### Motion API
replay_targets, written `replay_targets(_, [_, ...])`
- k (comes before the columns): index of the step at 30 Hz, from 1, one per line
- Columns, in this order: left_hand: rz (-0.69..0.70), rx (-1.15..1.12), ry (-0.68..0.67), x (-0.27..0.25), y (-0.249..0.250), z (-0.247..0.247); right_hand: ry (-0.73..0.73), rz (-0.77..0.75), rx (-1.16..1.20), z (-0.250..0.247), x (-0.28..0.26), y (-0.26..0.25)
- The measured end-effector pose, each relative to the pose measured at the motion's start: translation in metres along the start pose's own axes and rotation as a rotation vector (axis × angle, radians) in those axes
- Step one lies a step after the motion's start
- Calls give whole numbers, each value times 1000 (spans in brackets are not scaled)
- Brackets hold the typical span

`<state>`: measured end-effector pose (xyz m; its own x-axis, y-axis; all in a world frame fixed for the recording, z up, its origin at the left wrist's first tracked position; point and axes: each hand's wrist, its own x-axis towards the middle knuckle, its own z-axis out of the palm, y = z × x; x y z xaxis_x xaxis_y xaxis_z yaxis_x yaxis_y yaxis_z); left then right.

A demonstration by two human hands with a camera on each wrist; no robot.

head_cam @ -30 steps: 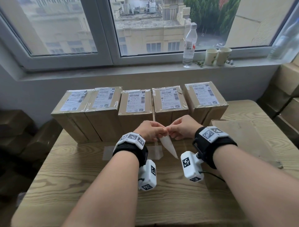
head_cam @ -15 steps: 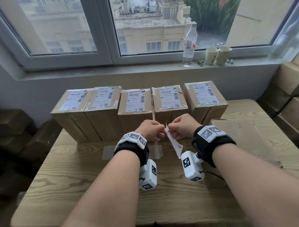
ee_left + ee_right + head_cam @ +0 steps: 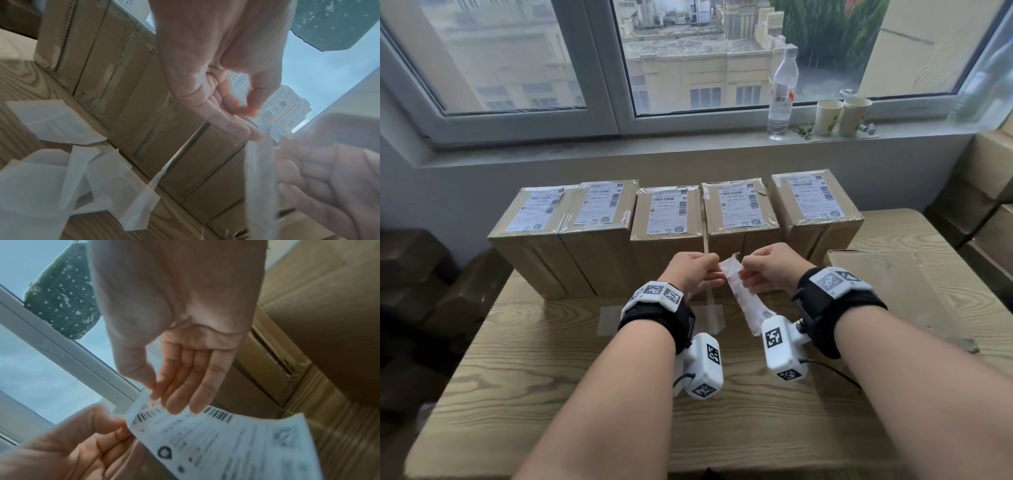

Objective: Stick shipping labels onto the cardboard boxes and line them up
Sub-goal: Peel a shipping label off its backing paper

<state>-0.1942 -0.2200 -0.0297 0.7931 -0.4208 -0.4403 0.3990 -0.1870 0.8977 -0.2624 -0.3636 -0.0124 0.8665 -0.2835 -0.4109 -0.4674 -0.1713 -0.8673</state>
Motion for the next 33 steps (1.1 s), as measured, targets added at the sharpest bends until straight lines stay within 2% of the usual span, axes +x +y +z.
replay_targets(6, [-31,-68,-64,-5,4,2,-26,-2,22,2,-2,-2])
replay_targets(10, [-6,17,-102,-6,4,0,-40,-5,42,2,-3,-1])
replay_targets(18, [-42,4,-66,-9,5,2,-47,-5,180,1,-8,1])
replay_targets(24, [-10,43,-10,-4,2,3,-55,44,249,1,-10,5])
replay_targets(27, [38,109,-36,-2,1,5,-40,81,276,1,-11,5])
replay_targets(33, [65,169,-95,-3,3,8,-49,109,132,-1,-13,3])
